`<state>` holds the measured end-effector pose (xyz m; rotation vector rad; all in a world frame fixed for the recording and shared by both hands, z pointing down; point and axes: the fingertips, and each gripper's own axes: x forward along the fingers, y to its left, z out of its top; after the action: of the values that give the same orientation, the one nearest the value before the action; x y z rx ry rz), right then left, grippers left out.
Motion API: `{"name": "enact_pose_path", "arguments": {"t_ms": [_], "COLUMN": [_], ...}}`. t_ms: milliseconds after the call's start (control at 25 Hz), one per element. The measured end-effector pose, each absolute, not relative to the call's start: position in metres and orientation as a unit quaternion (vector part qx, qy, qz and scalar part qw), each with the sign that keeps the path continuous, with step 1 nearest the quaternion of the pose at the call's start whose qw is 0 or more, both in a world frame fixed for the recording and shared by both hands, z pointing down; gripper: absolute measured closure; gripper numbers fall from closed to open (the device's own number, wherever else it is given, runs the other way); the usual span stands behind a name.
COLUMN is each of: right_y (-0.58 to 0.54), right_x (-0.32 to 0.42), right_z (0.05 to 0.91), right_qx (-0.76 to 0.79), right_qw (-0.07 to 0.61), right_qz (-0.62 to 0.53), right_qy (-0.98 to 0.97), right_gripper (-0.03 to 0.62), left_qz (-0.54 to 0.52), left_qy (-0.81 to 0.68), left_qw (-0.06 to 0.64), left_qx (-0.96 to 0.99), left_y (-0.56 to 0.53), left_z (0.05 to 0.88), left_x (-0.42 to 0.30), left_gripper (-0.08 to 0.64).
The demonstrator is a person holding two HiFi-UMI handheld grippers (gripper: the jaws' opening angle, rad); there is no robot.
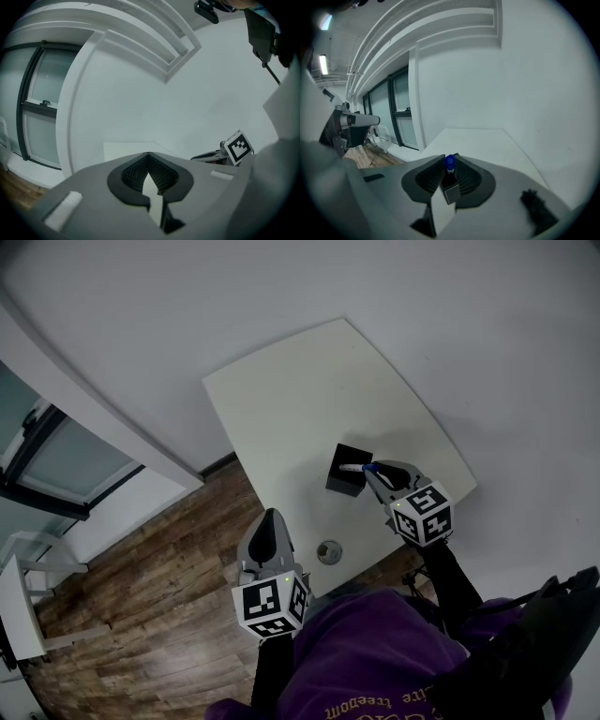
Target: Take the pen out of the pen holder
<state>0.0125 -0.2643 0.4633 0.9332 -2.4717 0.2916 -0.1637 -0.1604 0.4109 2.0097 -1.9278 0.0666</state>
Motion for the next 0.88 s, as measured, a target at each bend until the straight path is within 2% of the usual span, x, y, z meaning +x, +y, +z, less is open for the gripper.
{"name": "enact_pose_path", "arguments": {"t_ms": [880], "right_y": [-0.262], "right_x": [0.021], "right_z": [0.440], "right_qx": [0.356], "right_qw": [0.214], "right_qz": [0.090], "right_qy": [-0.905], "right_gripper": [0.522], "left_qz": [0.023], "left_qy": [-0.675], "left_qw": [0.174], "left_qx": [0.717], "left_y": [-0.162], "left_z": [0.409], "left_x": [-0.157], "left_gripper": [0.554]}}
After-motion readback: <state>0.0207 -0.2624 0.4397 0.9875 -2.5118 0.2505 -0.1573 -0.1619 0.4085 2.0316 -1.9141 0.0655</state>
